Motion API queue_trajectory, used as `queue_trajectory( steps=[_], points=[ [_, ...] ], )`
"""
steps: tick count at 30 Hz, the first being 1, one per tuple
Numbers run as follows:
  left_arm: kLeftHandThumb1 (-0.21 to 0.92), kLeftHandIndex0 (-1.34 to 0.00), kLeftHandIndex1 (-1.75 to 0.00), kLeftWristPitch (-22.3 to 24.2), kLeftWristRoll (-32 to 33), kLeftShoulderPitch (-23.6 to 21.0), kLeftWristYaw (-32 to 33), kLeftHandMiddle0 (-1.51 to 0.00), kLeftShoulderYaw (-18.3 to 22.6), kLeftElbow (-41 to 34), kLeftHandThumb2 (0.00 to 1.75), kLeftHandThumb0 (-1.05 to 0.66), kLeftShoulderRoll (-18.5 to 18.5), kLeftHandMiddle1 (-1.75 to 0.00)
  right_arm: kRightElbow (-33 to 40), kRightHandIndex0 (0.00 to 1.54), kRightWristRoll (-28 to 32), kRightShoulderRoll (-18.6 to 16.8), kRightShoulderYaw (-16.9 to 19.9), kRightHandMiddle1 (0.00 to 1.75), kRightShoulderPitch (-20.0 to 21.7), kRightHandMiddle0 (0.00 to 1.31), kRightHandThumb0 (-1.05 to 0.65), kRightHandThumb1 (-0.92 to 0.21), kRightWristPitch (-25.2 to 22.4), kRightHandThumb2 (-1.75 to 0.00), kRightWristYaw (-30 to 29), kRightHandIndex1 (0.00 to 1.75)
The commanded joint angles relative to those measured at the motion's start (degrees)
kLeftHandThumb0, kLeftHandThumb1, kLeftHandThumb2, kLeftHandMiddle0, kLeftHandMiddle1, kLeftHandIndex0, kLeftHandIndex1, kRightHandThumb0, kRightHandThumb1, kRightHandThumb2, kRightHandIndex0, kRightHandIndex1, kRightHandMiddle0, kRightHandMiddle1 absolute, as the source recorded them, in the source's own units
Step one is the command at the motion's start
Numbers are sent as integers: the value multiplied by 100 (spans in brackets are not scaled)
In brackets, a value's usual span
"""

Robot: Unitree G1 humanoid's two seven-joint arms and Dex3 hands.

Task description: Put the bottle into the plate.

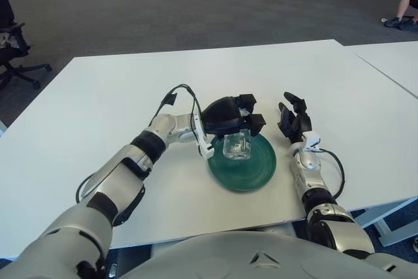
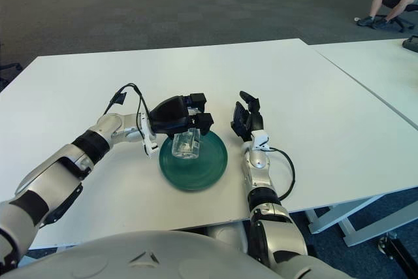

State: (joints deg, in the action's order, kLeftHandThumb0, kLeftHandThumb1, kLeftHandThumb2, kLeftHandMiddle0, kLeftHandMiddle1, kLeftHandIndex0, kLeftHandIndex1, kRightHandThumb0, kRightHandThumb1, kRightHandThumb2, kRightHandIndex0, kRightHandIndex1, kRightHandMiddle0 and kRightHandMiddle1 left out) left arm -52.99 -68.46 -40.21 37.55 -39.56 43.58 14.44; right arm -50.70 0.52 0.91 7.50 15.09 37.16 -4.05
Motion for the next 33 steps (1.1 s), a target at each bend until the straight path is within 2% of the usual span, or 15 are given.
queue_trajectory(
  steps=[1, 7, 16, 20, 33],
  points=[
    [15, -55, -170, 243, -172, -391, 382, -73, -205, 226, 150, 3, 10, -175, -260, 39, -35, -122, -25, 71, -267, 0, -62, -92, -56, -80, -73, 1],
    [14, -52, -174, 531, -372, -567, 821, -75, -544, 460, 153, 0, -24, -175, -335, 39, 5, -109, -3, 70, -217, 0, -63, -92, -34, -80, -95, 1],
    [21, -46, -175, 1112, -731, -850, 1360, -69, -1040, 703, 145, 0, -63, -174, -400, 40, -11, -118, 0, 70, -182, 0, -63, -92, -34, -79, -203, 1],
    [22, -45, -175, 1366, -790, -947, 1529, -69, -1212, 959, 143, 0, -203, -173, -418, 41, -30, -112, -7, 71, -164, 0, -62, -92, -76, -79, -281, 2],
    [24, -44, -175, 1511, -798, -1040, 1969, -67, -1607, 1166, 142, 0, -284, -174, -376, 42, -47, -116, -36, 74, -179, 0, -61, -92, -77, -77, -389, 2]
  ],
)
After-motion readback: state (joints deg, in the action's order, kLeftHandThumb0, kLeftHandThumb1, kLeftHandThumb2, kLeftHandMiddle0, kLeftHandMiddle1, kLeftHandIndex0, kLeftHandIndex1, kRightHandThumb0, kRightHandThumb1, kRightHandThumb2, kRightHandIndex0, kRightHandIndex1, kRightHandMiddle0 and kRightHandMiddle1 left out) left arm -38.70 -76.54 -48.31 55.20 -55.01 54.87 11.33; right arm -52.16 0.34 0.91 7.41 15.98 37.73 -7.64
